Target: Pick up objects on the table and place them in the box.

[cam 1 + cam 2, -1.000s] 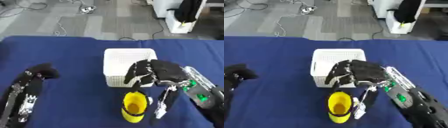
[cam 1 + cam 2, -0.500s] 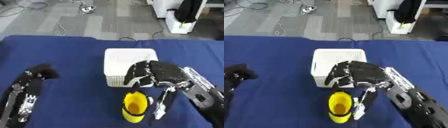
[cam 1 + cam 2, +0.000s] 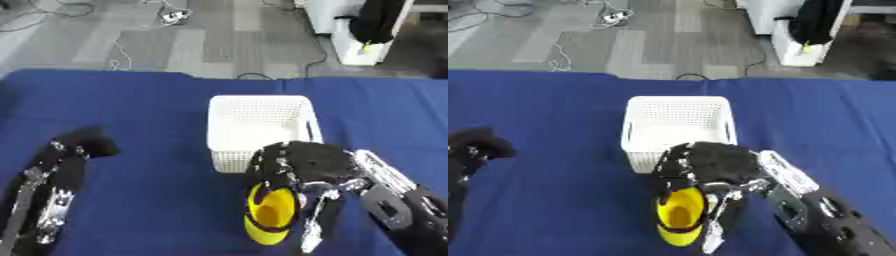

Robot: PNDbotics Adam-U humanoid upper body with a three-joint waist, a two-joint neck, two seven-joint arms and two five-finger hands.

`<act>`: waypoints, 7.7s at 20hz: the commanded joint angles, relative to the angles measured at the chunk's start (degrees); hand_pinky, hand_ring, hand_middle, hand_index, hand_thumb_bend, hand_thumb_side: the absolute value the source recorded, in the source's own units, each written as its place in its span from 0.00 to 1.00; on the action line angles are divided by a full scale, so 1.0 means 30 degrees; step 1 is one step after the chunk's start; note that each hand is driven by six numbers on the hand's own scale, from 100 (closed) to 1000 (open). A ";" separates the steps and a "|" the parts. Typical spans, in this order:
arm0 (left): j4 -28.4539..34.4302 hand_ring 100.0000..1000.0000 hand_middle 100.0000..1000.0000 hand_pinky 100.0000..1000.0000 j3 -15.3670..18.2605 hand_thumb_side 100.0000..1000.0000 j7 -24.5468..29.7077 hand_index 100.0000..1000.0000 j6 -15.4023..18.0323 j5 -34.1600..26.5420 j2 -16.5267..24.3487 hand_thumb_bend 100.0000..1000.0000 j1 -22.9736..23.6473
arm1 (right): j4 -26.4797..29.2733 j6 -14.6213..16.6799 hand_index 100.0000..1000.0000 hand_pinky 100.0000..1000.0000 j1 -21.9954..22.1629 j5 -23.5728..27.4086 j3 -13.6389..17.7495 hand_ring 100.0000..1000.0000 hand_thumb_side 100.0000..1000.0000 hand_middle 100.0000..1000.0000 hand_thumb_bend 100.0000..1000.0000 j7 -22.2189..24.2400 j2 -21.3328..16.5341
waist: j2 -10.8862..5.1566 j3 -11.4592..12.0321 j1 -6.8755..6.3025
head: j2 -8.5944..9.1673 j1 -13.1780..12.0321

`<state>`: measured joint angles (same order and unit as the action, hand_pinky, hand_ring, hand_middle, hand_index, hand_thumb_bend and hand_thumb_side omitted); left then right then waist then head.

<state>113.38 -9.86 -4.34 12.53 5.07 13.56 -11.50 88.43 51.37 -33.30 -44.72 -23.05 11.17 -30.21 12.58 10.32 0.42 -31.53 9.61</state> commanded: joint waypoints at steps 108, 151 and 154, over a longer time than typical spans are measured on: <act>0.0403 0.61 0.57 0.66 -0.0008 0.82 0.0001 0.79 0.0175 -0.0171 0.0031 0.10 0.0008 | 0.0808 0.0199 0.00 0.00 0.0173 0.2799 0.0543 0.00 0.41 0.00 0.74 0.2769 -0.0544 | -0.0271 -0.0259 -0.0360 | 0.0120 -0.0274; 0.0403 0.61 0.57 0.66 0.0081 0.80 -0.0428 0.78 0.0717 -0.0294 0.0303 0.11 0.0202 | 0.4007 0.0199 0.00 0.00 -0.1358 1.2895 0.3263 0.00 0.39 0.00 0.71 0.6440 -0.2919 | -0.1309 -0.0628 -0.0286 | -0.0039 -0.0440; 0.0403 0.61 0.57 0.66 0.0046 0.80 -0.0397 0.79 0.0710 -0.0300 0.0266 0.11 0.0094 | 0.3653 0.0199 0.00 0.00 -0.1506 1.2816 0.3321 0.00 0.39 0.00 0.70 0.6550 -0.2829 | -0.1139 -0.0382 -0.0240 | 0.0141 -0.0391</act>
<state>113.38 -9.98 -5.67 14.46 4.51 13.61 -10.65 99.27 42.27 -36.55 -6.58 -14.16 21.04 -37.54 9.94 9.30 -0.27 -32.03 8.51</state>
